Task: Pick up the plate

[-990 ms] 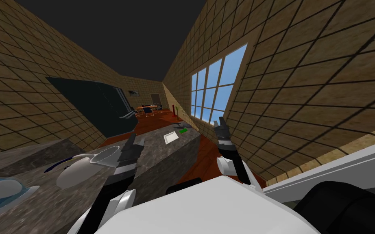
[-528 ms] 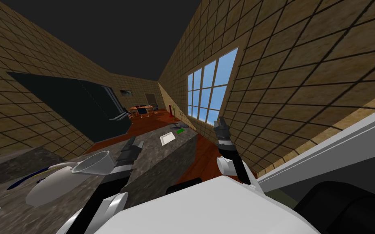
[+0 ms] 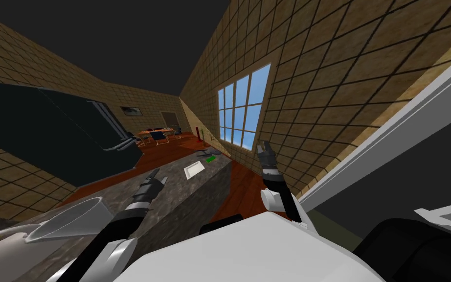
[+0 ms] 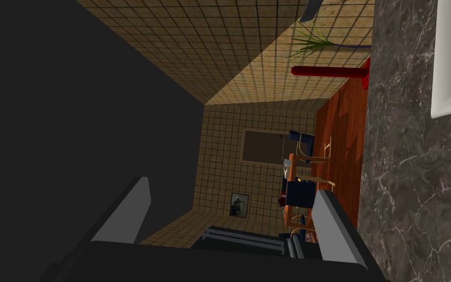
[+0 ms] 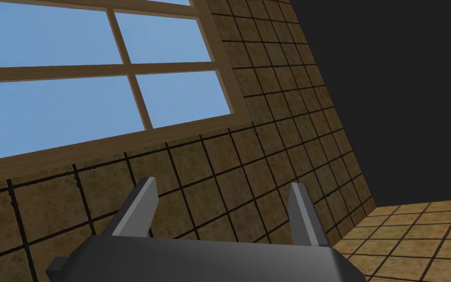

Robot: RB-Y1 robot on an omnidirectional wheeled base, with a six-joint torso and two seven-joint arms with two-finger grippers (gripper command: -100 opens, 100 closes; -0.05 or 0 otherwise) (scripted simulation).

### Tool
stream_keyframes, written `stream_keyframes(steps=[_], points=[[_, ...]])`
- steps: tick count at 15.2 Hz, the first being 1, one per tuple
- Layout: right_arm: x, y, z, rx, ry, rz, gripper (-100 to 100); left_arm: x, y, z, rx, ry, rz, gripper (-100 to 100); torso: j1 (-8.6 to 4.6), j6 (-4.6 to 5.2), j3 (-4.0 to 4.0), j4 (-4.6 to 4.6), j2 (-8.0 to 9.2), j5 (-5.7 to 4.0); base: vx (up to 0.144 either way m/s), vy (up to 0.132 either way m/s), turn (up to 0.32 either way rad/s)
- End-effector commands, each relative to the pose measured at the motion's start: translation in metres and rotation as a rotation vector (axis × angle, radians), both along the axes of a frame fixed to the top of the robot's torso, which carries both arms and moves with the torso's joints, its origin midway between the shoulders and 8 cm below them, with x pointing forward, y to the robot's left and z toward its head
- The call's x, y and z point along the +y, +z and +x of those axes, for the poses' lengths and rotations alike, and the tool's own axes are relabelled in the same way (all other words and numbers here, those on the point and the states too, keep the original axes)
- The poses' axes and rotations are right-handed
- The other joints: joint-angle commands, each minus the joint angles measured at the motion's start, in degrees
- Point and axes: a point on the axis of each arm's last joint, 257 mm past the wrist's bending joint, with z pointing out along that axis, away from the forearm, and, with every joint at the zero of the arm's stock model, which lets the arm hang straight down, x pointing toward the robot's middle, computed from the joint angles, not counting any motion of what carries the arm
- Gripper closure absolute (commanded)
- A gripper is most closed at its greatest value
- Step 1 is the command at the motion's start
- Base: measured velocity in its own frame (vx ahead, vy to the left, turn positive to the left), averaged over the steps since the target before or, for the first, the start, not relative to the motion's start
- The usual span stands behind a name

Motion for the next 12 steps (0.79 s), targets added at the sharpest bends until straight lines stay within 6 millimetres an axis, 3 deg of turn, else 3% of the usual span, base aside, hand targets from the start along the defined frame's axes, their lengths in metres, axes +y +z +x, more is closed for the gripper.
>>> stream_keyframes(steps=[1,2,3,4,7,9,10,12], points=[[0.0,0.0,0.0,0.0,0.0,0.0,0,0.016,-0.016,0.005,0.062,0.01,-0.019,-100,0.0,0.0,0.0,0.0,0.0,0.0,0.002,-0.012,-0.186],[0.0,0.0,0.0,0.0,0.0,0.0,0,0.016,-0.016,0.005,0.062,0.01,-0.019,-100,0.02,-0.02,-0.01,0.0,-0.01,0.01,0.005,-0.01,-0.037],[0.0,0.0,0.0,0.0,0.0,0.0,0,0.035,-0.027,0.006,0.111,0.026,-0.041,-100,0.03,-0.05,-0.01,0.0,-0.02,0.01,0.007,-0.019,-0.184],[0.0,0.0,0.0,0.0,0.0,0.0,0,0.036,-0.03,0.007,0.123,0.028,-0.043,-100,0.02,0.0,-0.02,0.0,-0.03,0.0,0.007,-0.018,-0.219],[0.0,0.0,0.0,0.0,0.0,0.0,0,0.076,-0.053,0.006,0.223,0.076,-0.091,-100,0.0,-0.02,-0.04,-0.01,-0.07,0.0,0.013,-0.021,-0.263],[0.0,0.0,0.0,0.0,0.0,0.0,0,0.078,-0.057,0.006,0.248,0.076,-0.101,-100,0.02,-0.01,-0.04,-0.01,-0.07,0.0,0.011,-0.011,-0.19],[0.0,0.0,0.0,0.0,0.0,0.0,0,0.098,-0.066,0.004,0.291,0.105,-0.125,-100,0.01,-0.05,-0.03,-0.01,-0.06,0.0,0.019,-0.02,-0.157],[0.0,0.0,0.0,0.0,0.0,0.0,0,0.1,-0.069,0.003,0.309,0.106,-0.134,-100,0.01,-0.01,-0.05,-0.02,-0.08,0.0,0.012,-0.01,-0.143]])
